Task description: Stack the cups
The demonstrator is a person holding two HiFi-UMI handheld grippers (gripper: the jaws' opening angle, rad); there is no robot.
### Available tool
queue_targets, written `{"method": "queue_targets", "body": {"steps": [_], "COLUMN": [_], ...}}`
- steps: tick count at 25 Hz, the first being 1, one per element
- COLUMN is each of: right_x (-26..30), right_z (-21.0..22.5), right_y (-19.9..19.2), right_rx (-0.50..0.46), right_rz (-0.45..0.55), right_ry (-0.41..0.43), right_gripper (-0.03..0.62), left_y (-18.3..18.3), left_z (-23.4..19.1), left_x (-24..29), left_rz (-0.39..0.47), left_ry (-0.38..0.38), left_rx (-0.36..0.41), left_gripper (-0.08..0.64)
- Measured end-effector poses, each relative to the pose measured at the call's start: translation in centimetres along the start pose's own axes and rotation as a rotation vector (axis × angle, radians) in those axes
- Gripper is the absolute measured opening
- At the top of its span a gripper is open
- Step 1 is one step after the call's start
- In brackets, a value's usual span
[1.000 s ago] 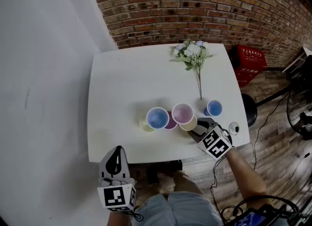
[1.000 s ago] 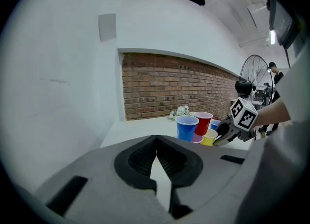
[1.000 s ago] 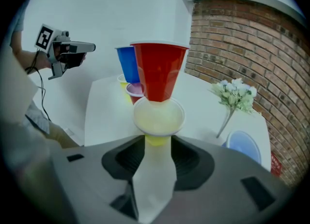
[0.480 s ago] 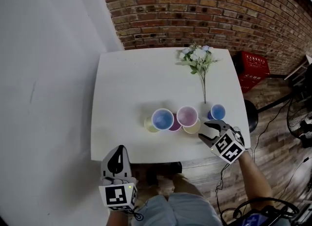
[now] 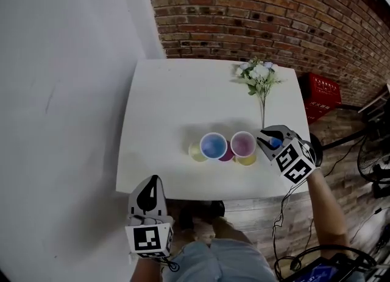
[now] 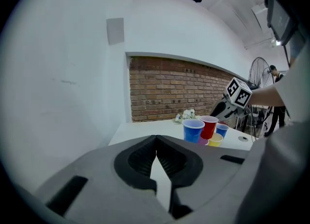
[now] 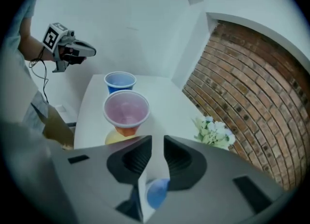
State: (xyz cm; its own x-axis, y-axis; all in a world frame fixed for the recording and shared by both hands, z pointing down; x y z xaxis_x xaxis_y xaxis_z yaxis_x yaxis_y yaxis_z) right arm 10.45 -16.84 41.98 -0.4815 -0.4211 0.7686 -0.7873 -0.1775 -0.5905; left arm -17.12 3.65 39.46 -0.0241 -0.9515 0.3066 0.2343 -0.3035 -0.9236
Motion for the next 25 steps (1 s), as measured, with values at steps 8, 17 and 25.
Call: {"method": "queue_targets", "body": {"steps": [8, 17, 25], "right_x": [-0.8, -0.7, 0.9], "right_z": [2.2, -0.7, -1.1], "right_y": [-0.3, 4.5, 4.0], "right_rx": [0.182, 0.455, 0.418], "right_rz": [0.001, -0.038, -0.152], "right_ry": [-0.047, 0.385, 0.359], "right_gripper": [0.049, 0.172, 0.141], "left_y": [-0.4, -0.2, 0.1], "left_z": [-0.9, -1.5, -2.1], "left_x": [-0.5, -0.1, -0.6], "left_rz": [-0.008, 0.021, 0.021], "left_ry": [0.019, 0.017, 0.033], "left_rx": [-0.008, -0.016, -0.028], "left_gripper": [0.009, 0.009, 0.009]}}
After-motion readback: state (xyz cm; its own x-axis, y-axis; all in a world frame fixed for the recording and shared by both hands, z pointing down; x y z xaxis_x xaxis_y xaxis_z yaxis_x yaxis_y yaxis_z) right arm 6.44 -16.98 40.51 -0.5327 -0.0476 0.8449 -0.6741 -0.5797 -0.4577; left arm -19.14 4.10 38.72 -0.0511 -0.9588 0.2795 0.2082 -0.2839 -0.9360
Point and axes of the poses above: the fingertips, and each gripper's own axes: x forward along the fingers, z to its right, y out of its top, the point moved 5 cm from there along -x, backward along the fingers, and after that the axes turned 11 degrees about x, right-handed, at the moved point
